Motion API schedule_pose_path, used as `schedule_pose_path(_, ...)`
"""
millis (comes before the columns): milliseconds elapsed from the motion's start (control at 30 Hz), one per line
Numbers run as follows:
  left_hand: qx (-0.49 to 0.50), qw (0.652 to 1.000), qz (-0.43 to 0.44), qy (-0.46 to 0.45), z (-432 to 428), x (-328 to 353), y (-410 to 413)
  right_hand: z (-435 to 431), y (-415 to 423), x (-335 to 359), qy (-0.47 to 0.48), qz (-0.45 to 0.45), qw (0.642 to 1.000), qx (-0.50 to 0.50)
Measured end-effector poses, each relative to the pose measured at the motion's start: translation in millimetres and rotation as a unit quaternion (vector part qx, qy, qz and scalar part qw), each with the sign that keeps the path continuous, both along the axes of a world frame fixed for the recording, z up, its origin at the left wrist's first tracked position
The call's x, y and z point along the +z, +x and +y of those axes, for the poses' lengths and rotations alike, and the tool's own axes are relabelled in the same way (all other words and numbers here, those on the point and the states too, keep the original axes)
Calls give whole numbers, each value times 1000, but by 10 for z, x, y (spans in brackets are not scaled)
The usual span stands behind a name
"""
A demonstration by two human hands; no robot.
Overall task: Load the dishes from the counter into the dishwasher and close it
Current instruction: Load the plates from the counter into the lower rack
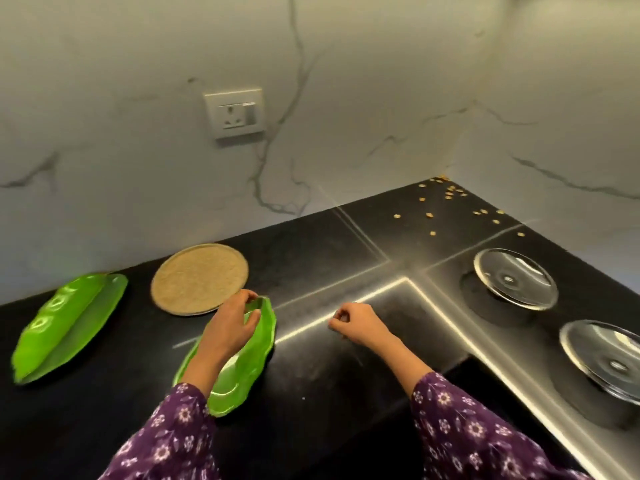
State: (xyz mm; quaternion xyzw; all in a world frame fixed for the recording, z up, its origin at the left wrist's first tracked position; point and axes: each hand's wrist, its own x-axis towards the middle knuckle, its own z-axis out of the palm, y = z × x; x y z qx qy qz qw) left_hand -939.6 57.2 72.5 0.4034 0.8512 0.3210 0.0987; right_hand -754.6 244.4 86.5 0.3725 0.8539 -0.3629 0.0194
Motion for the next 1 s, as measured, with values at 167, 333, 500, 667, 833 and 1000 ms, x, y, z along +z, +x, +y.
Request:
schedule_pose_path(167, 110, 994, -18, -17, -644, -24, -381, -399, -764, -211, -84, -67, 993, 53)
schedule_pose_path(333, 156, 987, -21, -19, -1012, -71, -502, -771, -1144, -299, -139, -115, 981, 71)
schedule_pose_path(500, 172, 985, -28, -21, -1097, -62, -517, -937, -1214, -476, -141, -60, 988, 7)
schedule_pose_path(667, 137, 990, -24, -11, -944, -42, -482, -760, -1075, -341, -127, 21, 991, -20)
schedule_pose_path(833, 68, 997, -33, 2, -475, 18, -306, -298, -469, -165, -46, 136, 986, -80)
schedule_pose_path(1000, -51, 998, -32, -11, 230, 39, 167, 161, 645, 92, 21, 224, 941, -255)
